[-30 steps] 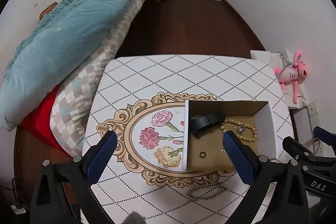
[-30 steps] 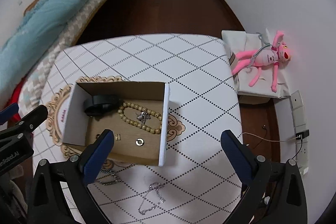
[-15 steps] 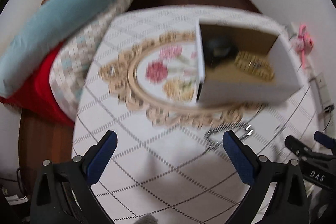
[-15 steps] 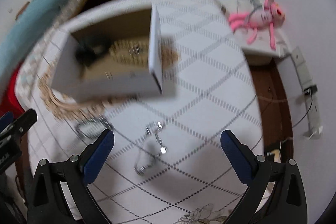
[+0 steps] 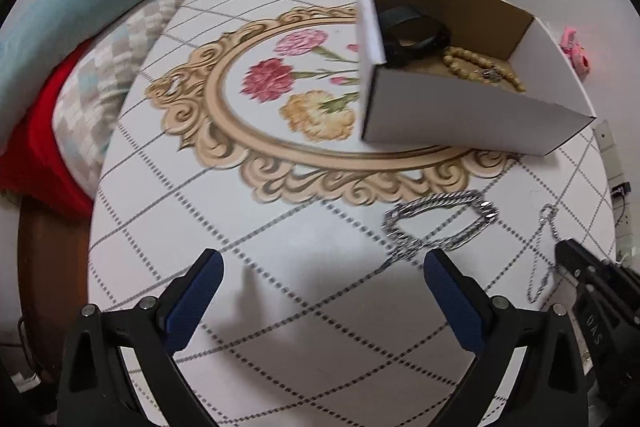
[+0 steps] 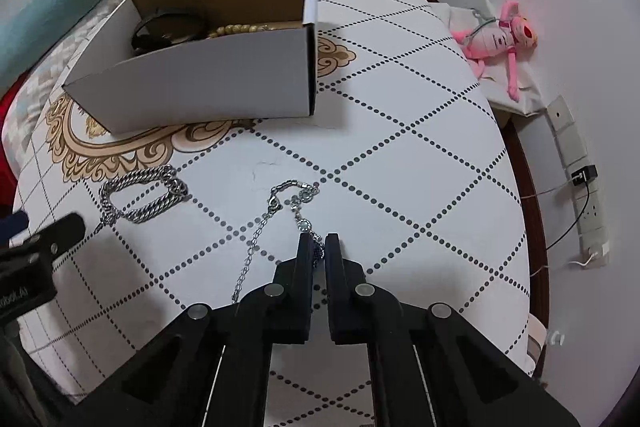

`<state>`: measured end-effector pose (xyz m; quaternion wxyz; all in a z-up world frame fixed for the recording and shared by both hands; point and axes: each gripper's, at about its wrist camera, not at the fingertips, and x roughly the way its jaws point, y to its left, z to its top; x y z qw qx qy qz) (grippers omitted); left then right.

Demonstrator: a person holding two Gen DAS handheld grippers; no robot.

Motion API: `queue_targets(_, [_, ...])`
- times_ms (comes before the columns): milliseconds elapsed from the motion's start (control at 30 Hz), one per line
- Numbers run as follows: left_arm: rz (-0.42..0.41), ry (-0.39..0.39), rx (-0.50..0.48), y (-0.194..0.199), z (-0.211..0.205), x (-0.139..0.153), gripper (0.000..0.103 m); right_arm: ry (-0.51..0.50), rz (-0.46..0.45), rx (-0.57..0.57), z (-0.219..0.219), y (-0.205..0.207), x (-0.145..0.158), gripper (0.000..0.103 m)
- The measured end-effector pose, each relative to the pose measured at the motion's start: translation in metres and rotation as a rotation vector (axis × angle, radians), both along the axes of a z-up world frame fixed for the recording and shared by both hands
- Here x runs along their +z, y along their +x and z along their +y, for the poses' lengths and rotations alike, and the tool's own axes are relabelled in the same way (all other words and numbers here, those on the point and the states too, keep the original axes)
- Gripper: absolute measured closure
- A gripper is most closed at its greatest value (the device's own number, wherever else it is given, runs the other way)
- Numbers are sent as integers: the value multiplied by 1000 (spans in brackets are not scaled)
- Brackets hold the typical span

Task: Organize jewelry
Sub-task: 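Grasp the silver chain necklace with the right tool while the left tool grasps the silver chain bracelet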

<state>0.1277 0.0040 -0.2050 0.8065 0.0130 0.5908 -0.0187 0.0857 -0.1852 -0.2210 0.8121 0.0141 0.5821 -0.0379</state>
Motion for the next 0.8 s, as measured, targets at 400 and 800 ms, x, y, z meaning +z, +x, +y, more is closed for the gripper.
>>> queue_targets(400, [-24, -31, -159, -1, -74, 4, 8, 111, -41, -155, -59, -4, 18, 98])
queue_targets(800, [-27, -18, -192, 7, -104, -12, 79, 133, -25, -218, -93, 0, 10, 97])
